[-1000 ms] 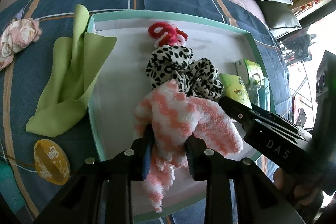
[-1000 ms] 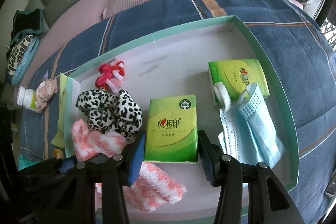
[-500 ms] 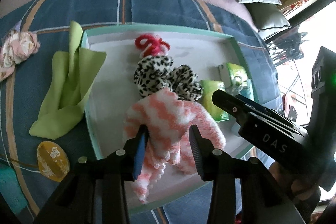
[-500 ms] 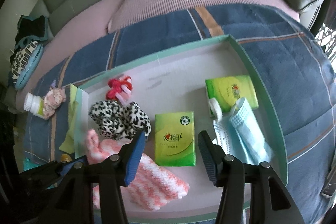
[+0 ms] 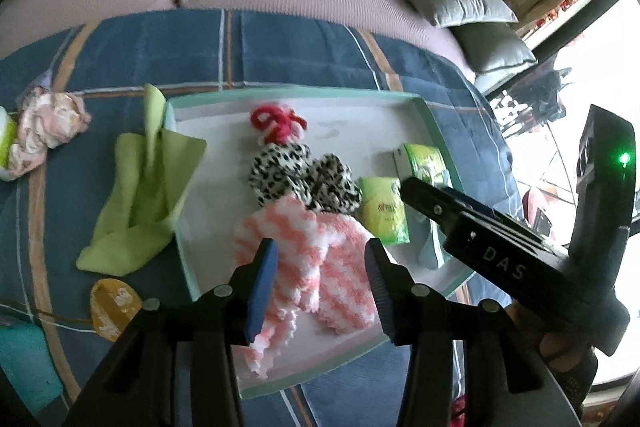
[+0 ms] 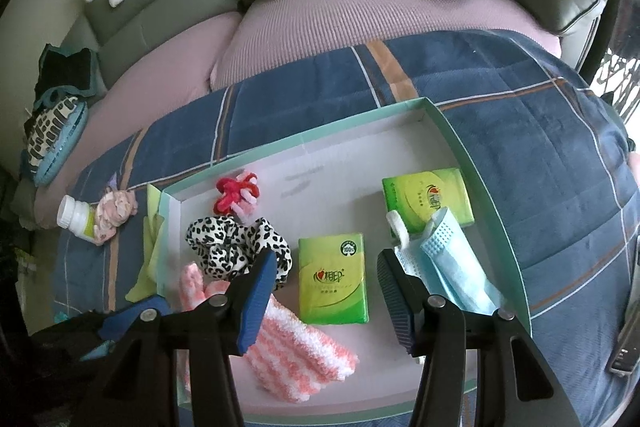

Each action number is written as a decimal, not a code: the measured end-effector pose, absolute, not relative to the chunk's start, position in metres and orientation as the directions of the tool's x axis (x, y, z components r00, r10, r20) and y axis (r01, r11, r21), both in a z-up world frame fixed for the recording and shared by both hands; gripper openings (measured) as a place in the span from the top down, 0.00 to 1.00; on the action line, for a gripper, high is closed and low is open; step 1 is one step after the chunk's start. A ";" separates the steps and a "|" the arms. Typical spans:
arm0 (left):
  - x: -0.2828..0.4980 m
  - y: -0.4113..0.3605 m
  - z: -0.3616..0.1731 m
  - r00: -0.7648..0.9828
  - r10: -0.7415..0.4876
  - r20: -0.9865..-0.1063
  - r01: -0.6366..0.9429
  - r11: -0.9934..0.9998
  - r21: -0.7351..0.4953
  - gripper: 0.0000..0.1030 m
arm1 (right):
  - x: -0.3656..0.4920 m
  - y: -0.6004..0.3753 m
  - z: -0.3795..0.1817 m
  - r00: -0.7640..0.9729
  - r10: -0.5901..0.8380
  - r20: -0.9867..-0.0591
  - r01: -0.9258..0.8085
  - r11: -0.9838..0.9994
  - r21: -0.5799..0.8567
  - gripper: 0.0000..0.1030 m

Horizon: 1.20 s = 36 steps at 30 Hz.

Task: Organize soft objects
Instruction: 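Move both grippers back from the tray toward the remaining items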

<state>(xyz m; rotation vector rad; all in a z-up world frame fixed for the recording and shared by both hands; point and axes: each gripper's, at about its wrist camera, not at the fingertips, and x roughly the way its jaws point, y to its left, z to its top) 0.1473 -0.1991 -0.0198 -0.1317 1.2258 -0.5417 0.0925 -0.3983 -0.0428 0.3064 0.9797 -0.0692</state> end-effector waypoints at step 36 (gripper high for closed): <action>0.177 -0.065 0.004 0.612 -0.058 -0.789 -0.061 0.991 -0.121 0.13 | 0.095 -0.363 -0.021 0.685 0.056 -0.727 0.126 0.973 0.194 0.00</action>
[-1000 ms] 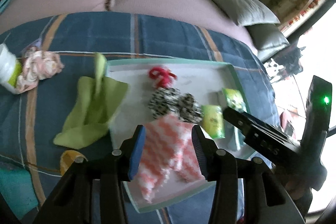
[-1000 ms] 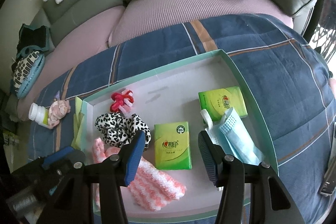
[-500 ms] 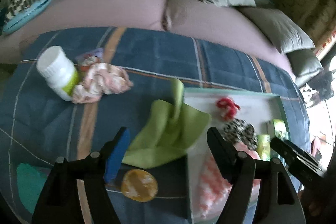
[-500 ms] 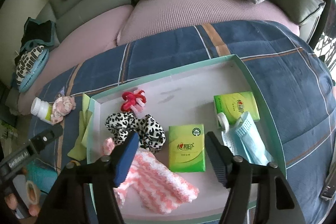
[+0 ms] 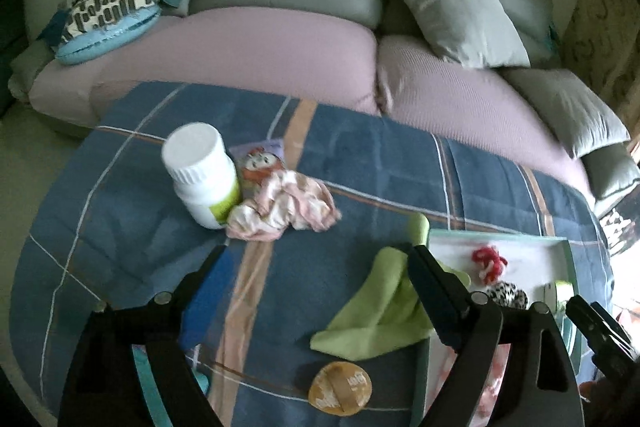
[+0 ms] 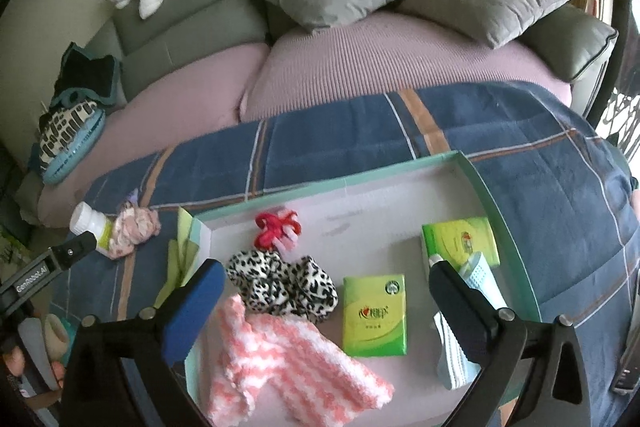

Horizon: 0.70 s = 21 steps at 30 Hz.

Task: Organize soft objects
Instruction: 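Move both grippers back from the tray toward the remaining items, then grasp the round orange puff with the left gripper and lift it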

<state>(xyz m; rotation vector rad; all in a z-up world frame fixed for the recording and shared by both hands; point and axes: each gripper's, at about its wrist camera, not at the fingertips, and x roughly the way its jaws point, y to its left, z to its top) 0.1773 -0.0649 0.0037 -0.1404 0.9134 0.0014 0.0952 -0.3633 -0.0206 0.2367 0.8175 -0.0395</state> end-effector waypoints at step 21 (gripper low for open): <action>0.178 -0.046 0.005 0.579 -0.048 -0.814 -0.105 0.986 -0.132 0.02 | 0.104 -0.304 -0.023 0.664 0.177 -0.726 -0.030 0.977 0.211 0.00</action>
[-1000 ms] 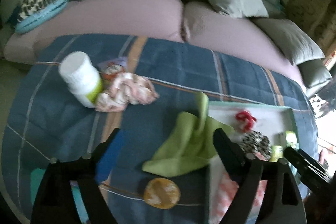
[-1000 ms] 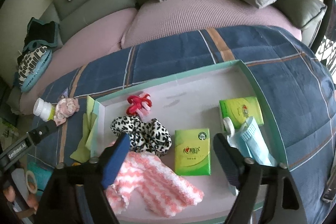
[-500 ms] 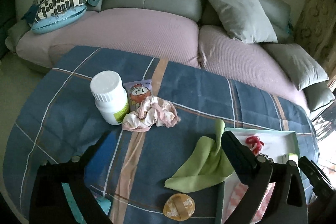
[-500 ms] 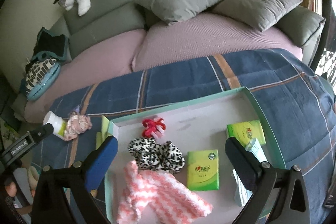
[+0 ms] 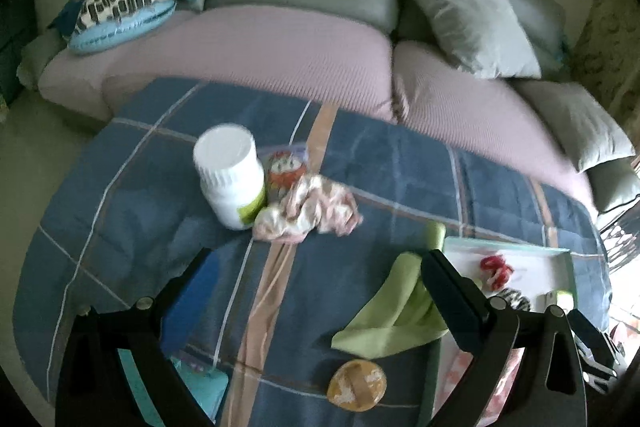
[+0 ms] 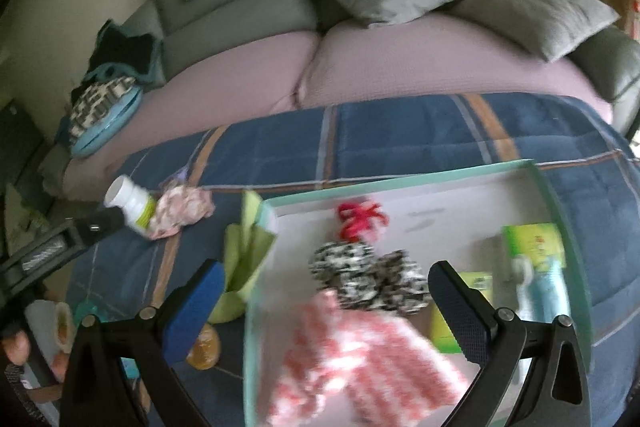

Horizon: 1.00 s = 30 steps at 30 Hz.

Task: Organize soft objects
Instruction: 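Grasp the round orange puff with the left gripper and lift it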

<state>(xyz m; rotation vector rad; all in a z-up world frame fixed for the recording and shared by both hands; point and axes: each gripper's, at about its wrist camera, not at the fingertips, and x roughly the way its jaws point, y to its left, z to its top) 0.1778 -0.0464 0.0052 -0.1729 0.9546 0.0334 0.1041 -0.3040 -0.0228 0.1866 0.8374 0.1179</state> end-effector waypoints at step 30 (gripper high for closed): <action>0.142 -0.096 -0.067 0.313 -0.073 -0.947 0.065 0.996 -0.056 0.09 | 0.111 -0.296 -0.042 0.592 0.220 -0.775 -0.055 0.971 0.233 0.22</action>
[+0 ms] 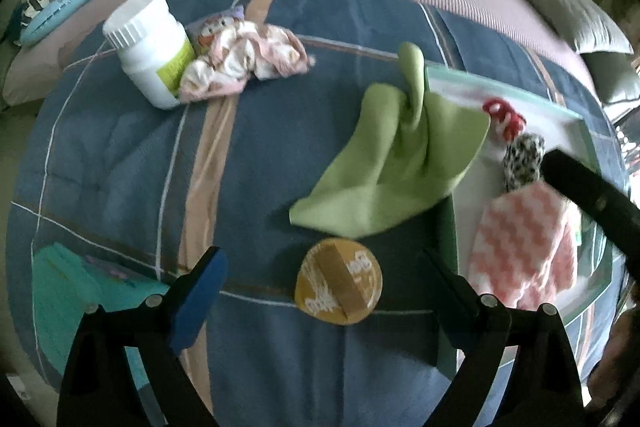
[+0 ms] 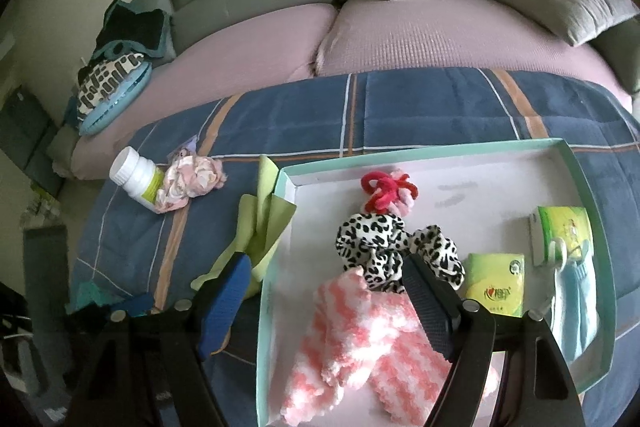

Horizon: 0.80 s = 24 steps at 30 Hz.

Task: Organize soft objects
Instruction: 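Grasp the round orange puff with the left gripper and lift it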

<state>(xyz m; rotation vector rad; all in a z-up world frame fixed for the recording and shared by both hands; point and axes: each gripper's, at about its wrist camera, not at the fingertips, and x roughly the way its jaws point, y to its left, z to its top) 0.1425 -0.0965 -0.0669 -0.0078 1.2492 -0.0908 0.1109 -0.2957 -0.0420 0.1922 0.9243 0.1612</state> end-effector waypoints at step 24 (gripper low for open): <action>0.134 -0.096 -0.081 0.294 -0.161 -0.942 0.047 0.987 -0.154 0.51 | 0.107 -0.291 -0.044 0.577 0.229 -0.784 -0.061 0.969 0.238 0.22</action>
